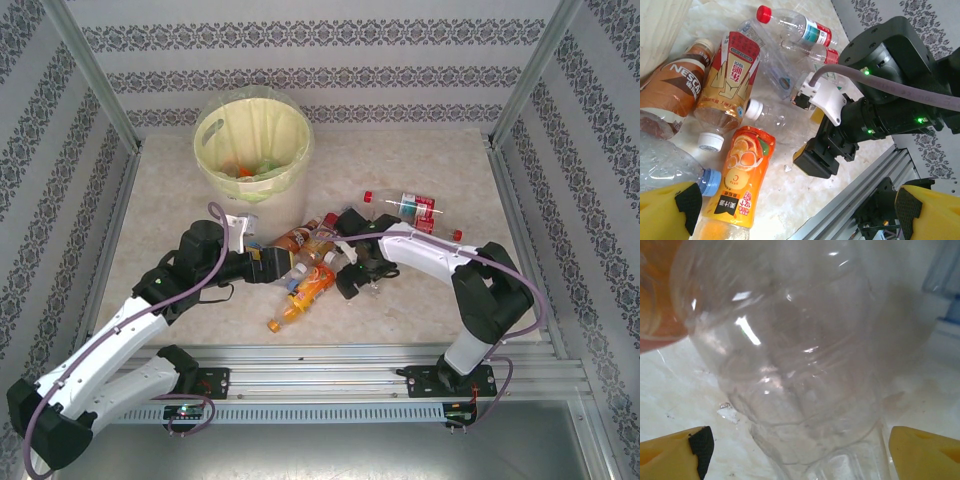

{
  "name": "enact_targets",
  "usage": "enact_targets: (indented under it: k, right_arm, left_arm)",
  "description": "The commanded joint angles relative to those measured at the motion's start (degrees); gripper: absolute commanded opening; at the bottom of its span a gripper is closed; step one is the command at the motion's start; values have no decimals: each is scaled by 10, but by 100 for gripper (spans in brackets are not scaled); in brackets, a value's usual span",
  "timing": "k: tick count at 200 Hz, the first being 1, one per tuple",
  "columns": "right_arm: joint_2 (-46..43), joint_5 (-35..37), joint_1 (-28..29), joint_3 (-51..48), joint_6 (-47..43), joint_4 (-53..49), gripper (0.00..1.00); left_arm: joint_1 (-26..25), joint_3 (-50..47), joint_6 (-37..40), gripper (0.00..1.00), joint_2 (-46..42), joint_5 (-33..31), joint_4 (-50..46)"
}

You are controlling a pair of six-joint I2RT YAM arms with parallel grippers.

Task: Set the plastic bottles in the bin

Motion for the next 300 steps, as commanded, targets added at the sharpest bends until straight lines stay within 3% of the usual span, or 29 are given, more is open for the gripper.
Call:
enact_targets:
  k: [1, 61, 105, 190, 236, 300]
  right_arm:
    - [-28, -25, -2, -23, 42, 6, 88]
    - [-27, 11, 3, -37, 63, 35, 77]
    - [-12, 36, 3, -25, 81, 41, 75]
    - [7, 46, 3, -13, 134, 39, 87]
    - [21, 45, 1, 16, 171, 31, 88]
    - [20, 54, -7, 18, 181, 22, 75]
  left_arm:
    - [-11, -6, -8, 100, 4, 4, 33]
    - [-18, -15, -15, 100, 5, 1, 40]
    - [-31, -22, -23, 100, 5, -11, 45]
    - [-48, -25, -29, 100, 14, -23, 51]
    - [-55, -25, -32, 100, 25, -25, 61]
    - [-58, -28, -35, 100, 22, -30, 60]
